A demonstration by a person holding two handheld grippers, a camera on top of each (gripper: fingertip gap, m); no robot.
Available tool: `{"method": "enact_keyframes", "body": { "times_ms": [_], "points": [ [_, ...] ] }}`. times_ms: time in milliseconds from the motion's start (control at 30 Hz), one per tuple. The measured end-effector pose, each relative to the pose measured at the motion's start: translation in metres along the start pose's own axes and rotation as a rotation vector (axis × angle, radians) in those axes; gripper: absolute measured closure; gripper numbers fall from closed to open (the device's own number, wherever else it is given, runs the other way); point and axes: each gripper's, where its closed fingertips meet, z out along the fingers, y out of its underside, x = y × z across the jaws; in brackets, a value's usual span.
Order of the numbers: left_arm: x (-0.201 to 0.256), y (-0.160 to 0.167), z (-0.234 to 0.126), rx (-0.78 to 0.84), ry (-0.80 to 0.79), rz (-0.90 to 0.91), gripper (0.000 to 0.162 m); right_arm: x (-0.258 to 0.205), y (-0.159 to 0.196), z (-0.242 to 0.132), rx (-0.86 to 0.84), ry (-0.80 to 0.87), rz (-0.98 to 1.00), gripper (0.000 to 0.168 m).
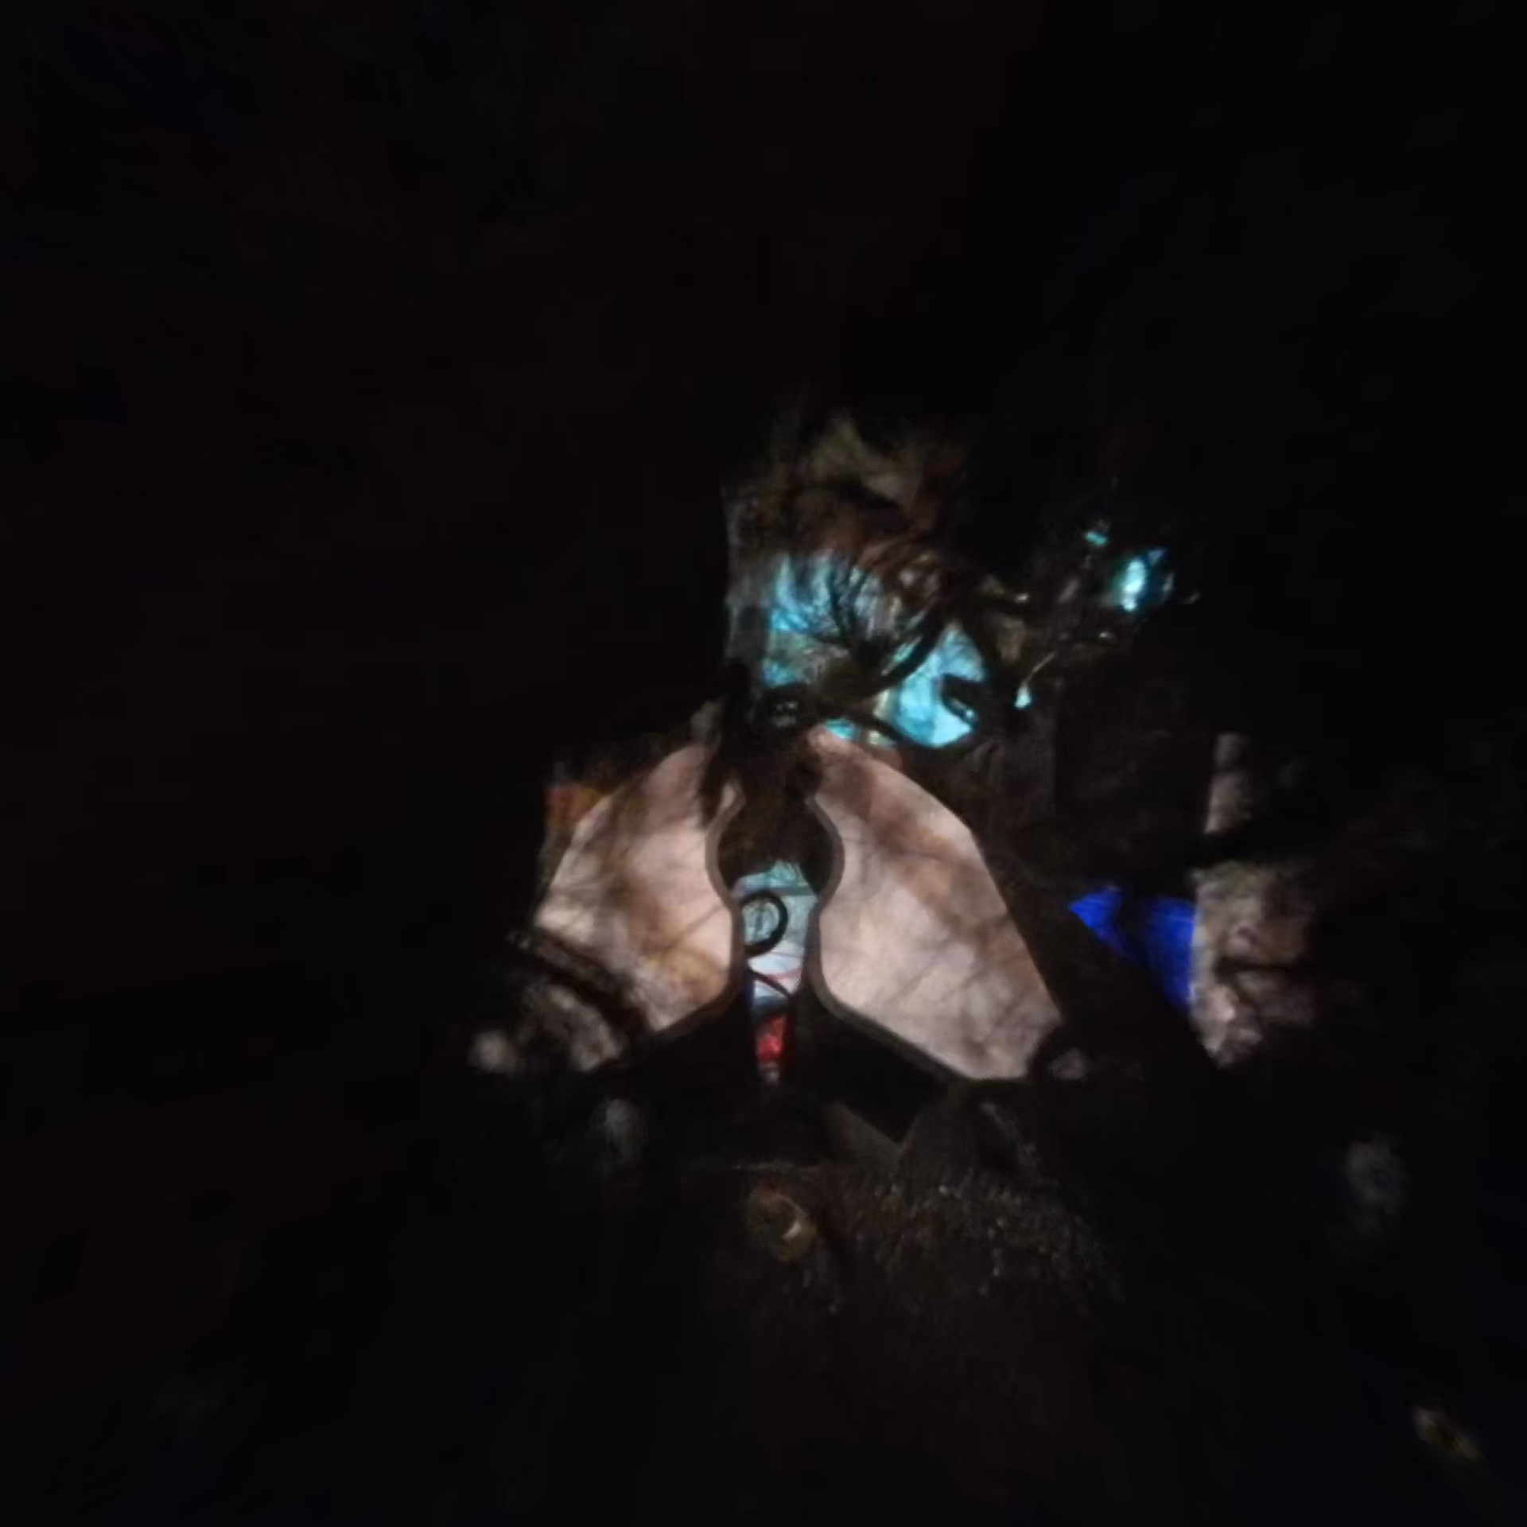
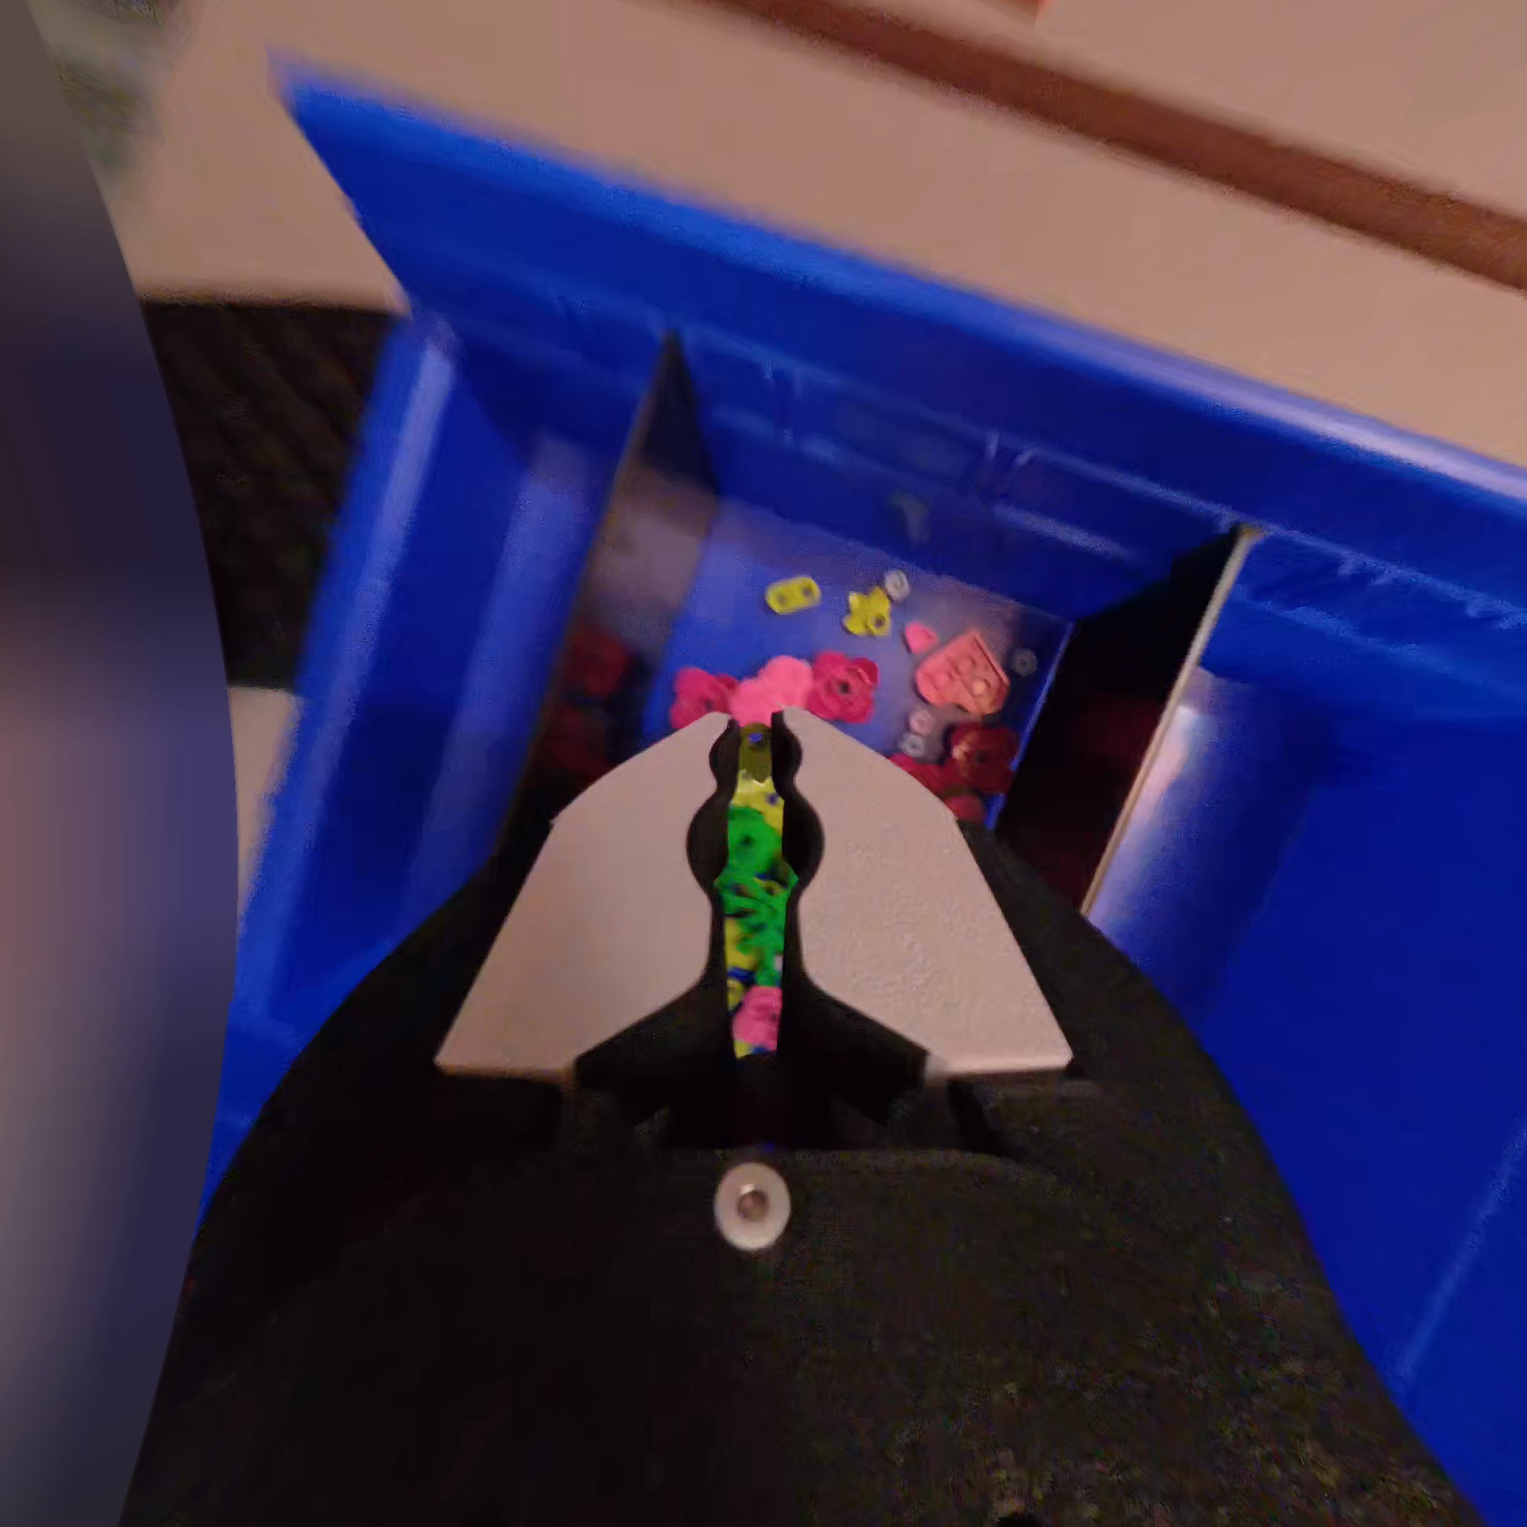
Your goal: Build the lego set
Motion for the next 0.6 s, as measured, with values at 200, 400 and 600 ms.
{"method": "enact_keyframes", "body": {
  "times_ms": [200, 400, 600],
  "points": [
    [-0.007, 0.005, 0.002, -0.028, -0.05, 0.023, 0.15, -0.067, -0.052, -0.126, 0.741, -0.491, 0.286, 0.161],
    [0.01, 0.003, 0.03, 0.032, 0.039, -0.376, 0.14, -0.148, -0.024, -0.211, 1.17, -0.707, 0.287, 0.161],
    [0.069, 0.023, 0.082, -0.031, 0.276, -0.782, 0.128, -0.211, 0.02, -0.218, 1.329, -0.739, 0.339, 0.161]
  ]
}}
